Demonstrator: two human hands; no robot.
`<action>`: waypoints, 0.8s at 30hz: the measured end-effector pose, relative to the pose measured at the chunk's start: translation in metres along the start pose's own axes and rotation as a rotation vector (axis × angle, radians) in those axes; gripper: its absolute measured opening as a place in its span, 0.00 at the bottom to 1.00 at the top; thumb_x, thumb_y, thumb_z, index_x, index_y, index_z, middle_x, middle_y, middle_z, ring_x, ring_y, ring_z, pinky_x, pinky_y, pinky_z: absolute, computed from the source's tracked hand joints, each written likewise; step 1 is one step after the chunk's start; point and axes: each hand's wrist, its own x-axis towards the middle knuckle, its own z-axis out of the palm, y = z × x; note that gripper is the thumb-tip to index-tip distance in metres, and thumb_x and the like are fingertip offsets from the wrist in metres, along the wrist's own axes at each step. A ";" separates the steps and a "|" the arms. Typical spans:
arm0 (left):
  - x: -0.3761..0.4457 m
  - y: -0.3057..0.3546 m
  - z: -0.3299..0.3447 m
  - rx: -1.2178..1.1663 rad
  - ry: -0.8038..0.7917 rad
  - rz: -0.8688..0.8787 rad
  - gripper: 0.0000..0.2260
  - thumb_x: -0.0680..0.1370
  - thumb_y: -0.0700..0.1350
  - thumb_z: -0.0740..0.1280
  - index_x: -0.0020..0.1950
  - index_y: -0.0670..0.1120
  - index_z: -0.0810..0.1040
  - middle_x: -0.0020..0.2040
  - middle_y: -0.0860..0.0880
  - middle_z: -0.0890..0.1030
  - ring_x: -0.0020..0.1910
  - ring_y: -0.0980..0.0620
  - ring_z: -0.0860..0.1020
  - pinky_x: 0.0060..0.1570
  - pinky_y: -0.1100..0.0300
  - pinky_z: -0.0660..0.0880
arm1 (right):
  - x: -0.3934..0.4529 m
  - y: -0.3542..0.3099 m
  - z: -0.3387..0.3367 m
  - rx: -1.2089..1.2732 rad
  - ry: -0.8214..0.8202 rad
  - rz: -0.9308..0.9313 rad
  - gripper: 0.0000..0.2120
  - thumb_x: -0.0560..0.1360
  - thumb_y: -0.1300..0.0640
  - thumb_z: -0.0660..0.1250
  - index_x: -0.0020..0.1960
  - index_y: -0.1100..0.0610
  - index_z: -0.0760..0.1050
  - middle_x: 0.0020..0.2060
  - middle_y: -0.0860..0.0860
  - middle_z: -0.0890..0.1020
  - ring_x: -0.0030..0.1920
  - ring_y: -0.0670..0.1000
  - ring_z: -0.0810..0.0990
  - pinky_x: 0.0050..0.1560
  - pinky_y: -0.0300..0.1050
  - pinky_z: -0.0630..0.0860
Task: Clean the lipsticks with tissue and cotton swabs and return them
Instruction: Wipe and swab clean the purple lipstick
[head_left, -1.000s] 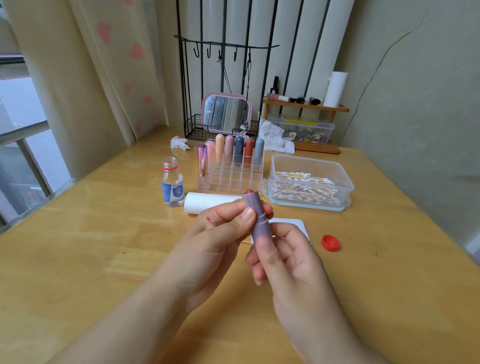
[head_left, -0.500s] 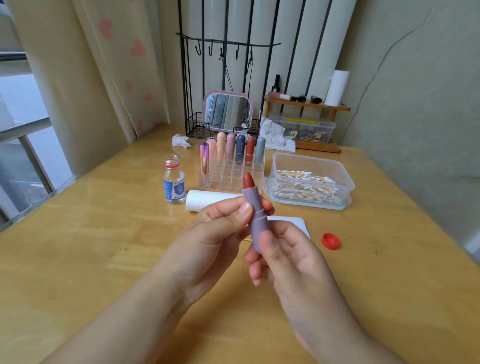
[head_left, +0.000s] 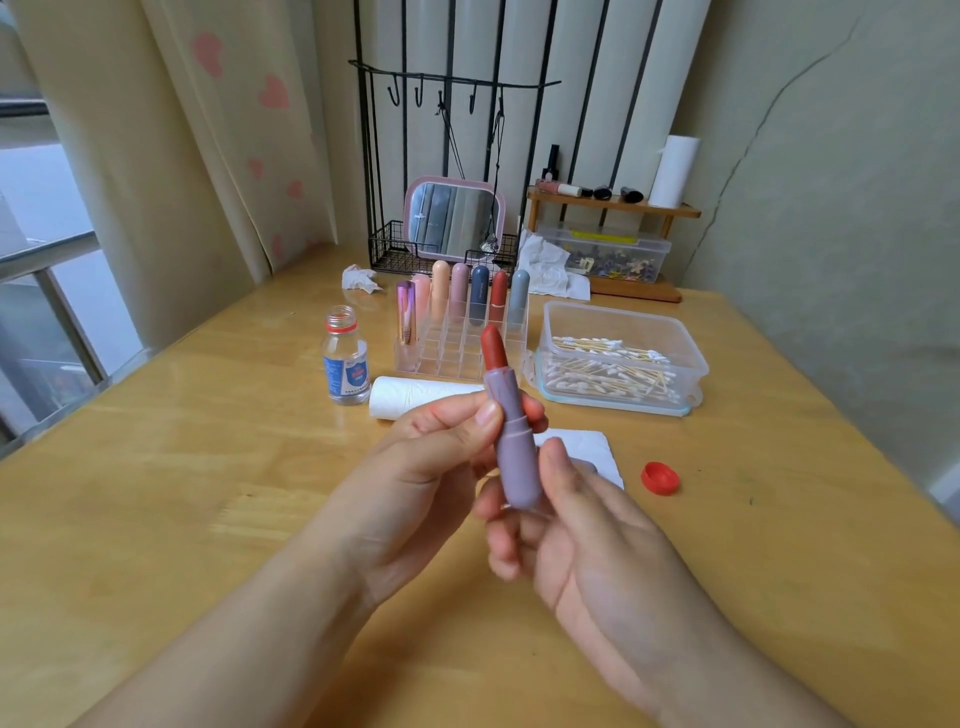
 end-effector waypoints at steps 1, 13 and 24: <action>0.001 -0.001 -0.001 0.017 -0.022 0.008 0.14 0.70 0.51 0.73 0.49 0.42 0.81 0.36 0.43 0.75 0.28 0.48 0.72 0.29 0.56 0.73 | -0.001 -0.001 0.000 -0.174 0.041 -0.102 0.13 0.72 0.47 0.64 0.44 0.56 0.79 0.31 0.49 0.78 0.30 0.47 0.73 0.31 0.37 0.70; 0.000 0.003 -0.001 0.098 -0.071 -0.018 0.13 0.72 0.52 0.71 0.49 0.44 0.82 0.33 0.47 0.79 0.31 0.45 0.73 0.37 0.50 0.73 | 0.003 -0.010 -0.015 -0.343 -0.122 -0.110 0.10 0.71 0.53 0.64 0.43 0.60 0.77 0.34 0.51 0.83 0.30 0.43 0.72 0.33 0.33 0.69; 0.011 -0.003 -0.017 0.876 0.426 -0.062 0.07 0.76 0.55 0.66 0.54 0.58 0.76 0.52 0.58 0.81 0.54 0.60 0.77 0.48 0.72 0.72 | 0.041 -0.037 -0.059 -0.842 0.197 -0.059 0.05 0.69 0.63 0.74 0.43 0.57 0.80 0.38 0.56 0.84 0.38 0.49 0.82 0.43 0.42 0.78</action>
